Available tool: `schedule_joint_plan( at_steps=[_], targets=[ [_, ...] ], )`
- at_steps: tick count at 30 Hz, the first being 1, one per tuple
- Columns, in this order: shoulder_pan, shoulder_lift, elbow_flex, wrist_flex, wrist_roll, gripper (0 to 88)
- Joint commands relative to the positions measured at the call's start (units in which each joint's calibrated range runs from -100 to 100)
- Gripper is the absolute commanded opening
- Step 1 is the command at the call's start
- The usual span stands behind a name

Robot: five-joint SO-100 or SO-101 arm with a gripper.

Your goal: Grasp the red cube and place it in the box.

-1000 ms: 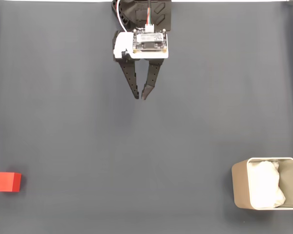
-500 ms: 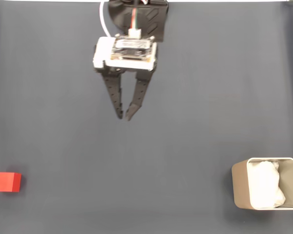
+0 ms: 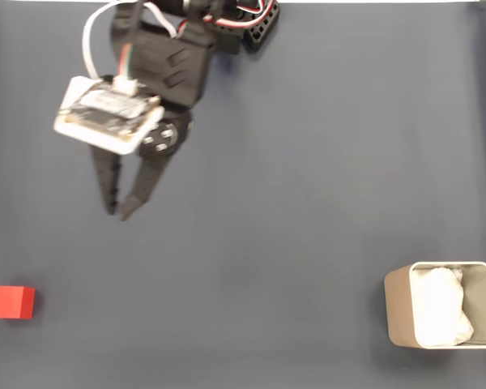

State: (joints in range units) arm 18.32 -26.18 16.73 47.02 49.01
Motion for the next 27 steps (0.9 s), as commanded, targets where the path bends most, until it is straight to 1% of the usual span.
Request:
schedule_joint_plan(
  at_steps=[1, 14, 20, 27],
  targets=[
    [2.7, 2.6, -6.2, 0.1, 0.4, 0.0],
    [9.4, 16.7, -19.6, 0.1, 0.4, 1.1],
    [11.2, 23.2, -26.9, 3.4, 0.4, 3.8],
    [12.3, 30.0, -33.5, 3.7, 0.7, 4.7]
  ],
)
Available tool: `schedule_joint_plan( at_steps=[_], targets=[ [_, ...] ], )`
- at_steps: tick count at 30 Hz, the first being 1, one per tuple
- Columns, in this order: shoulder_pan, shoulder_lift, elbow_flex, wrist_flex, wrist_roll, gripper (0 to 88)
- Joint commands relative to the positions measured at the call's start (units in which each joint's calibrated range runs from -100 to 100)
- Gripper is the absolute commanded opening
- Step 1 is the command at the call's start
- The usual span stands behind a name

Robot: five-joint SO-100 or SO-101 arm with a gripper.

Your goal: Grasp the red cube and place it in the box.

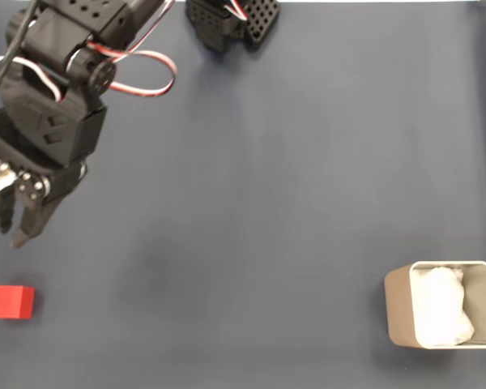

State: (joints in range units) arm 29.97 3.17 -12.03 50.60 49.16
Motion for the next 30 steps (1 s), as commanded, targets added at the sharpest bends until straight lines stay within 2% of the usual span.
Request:
schedule_joint_plan(
  at_steps=[1, 7, 11, 19, 30],
  targets=[
    [0.7, 1.6, -5.6, 0.1, 0.6, 5.2],
    [0.8, 7.7, -10.7, 0.1, 0.7, 10.1],
    [0.9, 12.1, -15.3, 0.1, -1.0, 18.9],
    [2.1, 20.4, -23.3, 0.1, 0.0, 33.9],
    [4.1, 30.3, -33.0, -1.8, 0.2, 44.9]
  ],
)
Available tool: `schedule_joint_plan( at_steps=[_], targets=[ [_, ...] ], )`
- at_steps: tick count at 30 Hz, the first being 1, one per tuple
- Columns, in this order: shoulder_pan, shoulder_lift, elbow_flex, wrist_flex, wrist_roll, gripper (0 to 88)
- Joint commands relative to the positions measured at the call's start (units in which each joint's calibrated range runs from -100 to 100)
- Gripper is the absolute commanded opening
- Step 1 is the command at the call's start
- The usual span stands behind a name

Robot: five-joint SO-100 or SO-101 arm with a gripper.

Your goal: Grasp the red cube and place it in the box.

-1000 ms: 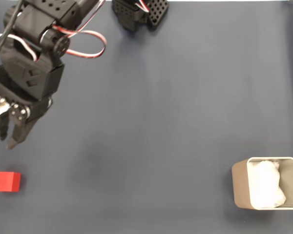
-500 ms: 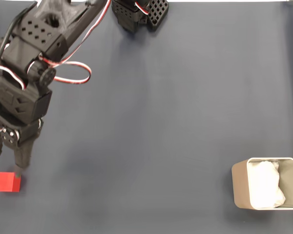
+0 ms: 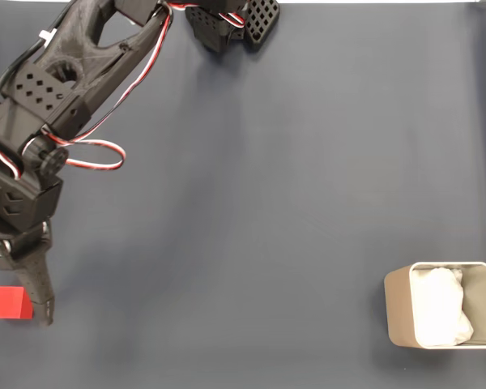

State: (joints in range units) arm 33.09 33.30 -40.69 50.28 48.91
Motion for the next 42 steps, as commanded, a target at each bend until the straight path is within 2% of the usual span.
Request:
schedule_joint_plan(
  at_steps=[1, 10, 42],
  targets=[
    [1.2, 0.9, -4.7, -1.8, 0.5, 46.0],
    [2.1, 7.1, -9.7, -4.5, 1.1, 52.4],
    [1.4, 24.1, -25.2, -6.9, 0.8, 55.7]
  ],
)
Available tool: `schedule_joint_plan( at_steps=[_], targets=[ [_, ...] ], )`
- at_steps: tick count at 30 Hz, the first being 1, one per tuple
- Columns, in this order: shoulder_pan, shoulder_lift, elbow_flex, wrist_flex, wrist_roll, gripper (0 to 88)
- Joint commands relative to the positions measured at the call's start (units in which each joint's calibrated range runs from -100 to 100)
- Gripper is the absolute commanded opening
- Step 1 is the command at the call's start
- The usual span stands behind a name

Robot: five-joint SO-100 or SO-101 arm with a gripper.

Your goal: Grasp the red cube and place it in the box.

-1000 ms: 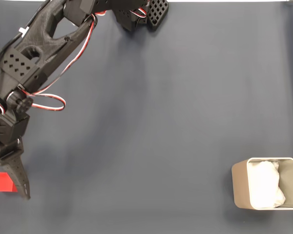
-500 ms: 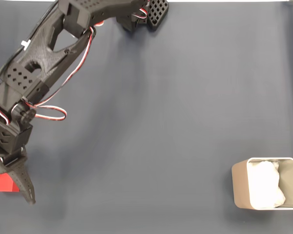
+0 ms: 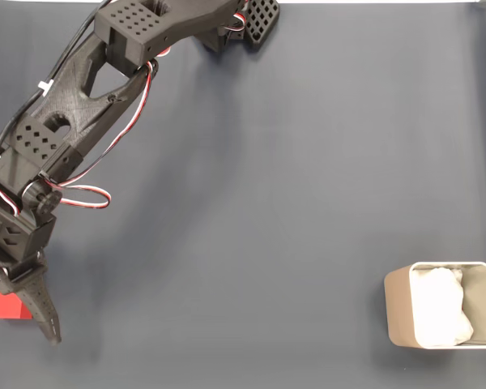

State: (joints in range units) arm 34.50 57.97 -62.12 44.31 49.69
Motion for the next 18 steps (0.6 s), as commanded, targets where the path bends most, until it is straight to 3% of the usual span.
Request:
schedule_joint_plan(
  at_steps=[1, 18],
  targets=[
    [-0.1, -0.2, -3.9, -1.0, 0.0, 55.8],
    [-0.5, 3.2, -5.1, -1.0, 0.1, 56.5]
  ],
)
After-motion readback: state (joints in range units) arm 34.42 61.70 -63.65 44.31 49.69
